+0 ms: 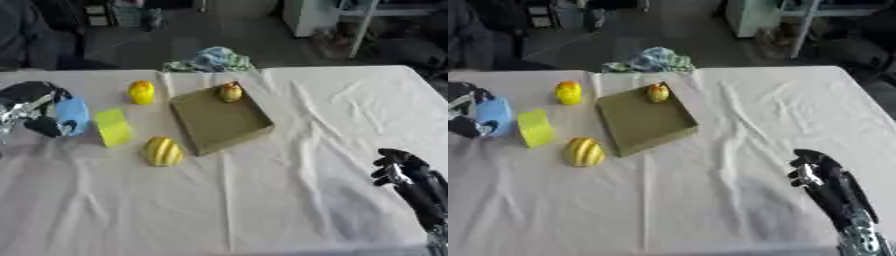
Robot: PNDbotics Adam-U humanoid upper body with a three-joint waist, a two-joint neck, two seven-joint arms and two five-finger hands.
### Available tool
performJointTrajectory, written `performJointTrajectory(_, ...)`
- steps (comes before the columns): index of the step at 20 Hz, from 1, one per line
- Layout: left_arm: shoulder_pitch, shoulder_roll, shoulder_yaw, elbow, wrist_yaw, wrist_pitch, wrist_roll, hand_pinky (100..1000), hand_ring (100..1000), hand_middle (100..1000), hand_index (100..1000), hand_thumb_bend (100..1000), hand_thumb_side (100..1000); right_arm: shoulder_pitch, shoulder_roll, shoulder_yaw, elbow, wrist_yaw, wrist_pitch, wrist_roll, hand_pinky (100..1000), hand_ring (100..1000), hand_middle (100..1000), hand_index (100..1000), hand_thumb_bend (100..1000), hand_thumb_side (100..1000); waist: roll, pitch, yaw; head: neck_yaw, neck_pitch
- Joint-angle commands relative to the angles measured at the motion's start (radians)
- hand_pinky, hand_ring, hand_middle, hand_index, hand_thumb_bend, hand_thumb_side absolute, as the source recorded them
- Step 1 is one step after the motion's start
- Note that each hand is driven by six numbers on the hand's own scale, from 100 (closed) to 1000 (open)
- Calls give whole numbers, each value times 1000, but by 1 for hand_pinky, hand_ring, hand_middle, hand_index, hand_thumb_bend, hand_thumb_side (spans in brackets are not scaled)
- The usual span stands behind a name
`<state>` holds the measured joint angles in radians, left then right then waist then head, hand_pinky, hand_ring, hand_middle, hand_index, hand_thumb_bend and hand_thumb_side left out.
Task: Pick up objects on the table and place them in the box.
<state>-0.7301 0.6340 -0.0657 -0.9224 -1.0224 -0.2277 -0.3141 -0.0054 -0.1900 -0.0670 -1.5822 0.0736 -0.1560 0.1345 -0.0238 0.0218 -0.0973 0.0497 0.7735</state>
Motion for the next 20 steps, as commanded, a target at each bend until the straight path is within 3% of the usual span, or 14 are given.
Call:
performJointTrajectory(1,-55,43,-11,-117,96,-16,-9,576,485,488,717,100,243,-11,-17,1,-10,-2,-1,4,512,557,584,760,100,533,-1,-9,-3,-3,-3)
performJointTrajectory(7,-149,-66,-101,-145,152,-62,-25,591,495,496,720,100,239,-12,-12,12,-8,-6,-1,16,512,557,584,760,100,537,-7,-13,-26,21,-3)
performJointTrajectory(14,-182,-238,-185,-93,44,-144,-34,597,509,511,724,100,299,-23,11,38,-6,-19,-2,41,512,557,584,760,100,546,-33,-6,-78,43,-3)
performJointTrajectory(20,-162,-310,-204,-37,-36,-166,-29,596,514,516,724,100,387,-26,18,43,-5,-25,-2,49,512,557,584,760,100,552,-38,1,-95,45,-3)
